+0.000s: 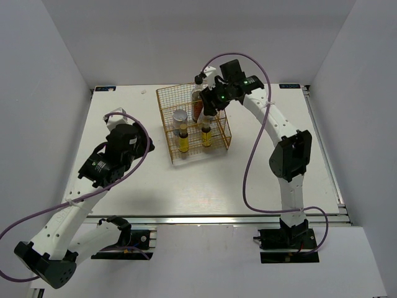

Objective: Organize the condiment bottles

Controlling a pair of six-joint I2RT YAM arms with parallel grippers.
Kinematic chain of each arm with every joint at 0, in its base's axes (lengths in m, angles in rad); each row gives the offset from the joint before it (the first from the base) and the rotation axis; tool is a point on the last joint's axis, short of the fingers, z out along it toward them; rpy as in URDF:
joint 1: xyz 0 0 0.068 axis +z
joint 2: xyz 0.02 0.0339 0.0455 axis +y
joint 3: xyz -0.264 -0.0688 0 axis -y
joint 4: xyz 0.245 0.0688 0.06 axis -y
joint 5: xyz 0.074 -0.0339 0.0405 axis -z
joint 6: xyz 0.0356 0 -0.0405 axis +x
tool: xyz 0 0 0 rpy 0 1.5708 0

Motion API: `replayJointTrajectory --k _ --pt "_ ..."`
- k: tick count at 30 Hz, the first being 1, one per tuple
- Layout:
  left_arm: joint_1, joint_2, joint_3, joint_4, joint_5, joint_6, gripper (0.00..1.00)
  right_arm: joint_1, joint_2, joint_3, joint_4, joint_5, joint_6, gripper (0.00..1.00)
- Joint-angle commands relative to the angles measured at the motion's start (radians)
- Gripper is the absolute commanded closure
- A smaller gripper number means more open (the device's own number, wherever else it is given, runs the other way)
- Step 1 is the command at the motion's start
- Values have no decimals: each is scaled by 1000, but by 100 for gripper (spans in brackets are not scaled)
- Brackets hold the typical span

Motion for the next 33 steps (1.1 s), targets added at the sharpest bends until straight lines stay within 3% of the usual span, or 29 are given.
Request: replayJointTrajectory --k 1,8,14,21,33 --pt "0 -21 6 -12 -18 -8 23 15 -3 58 69 34 -14 80" --pt "0 -25 6 -19 -18 -12 23 19 13 59 80 51 -11 50" --pt "-1 -25 6 -12 -13 -17 23 22 13 62 80 39 -10 33" --pt "0 -24 7 -9 -12 -15 23 20 6 64 77 19 -8 26" --pt "-1 -36 15 -13 -13 -18 22 20 -55 62 63 -10 -10 24"
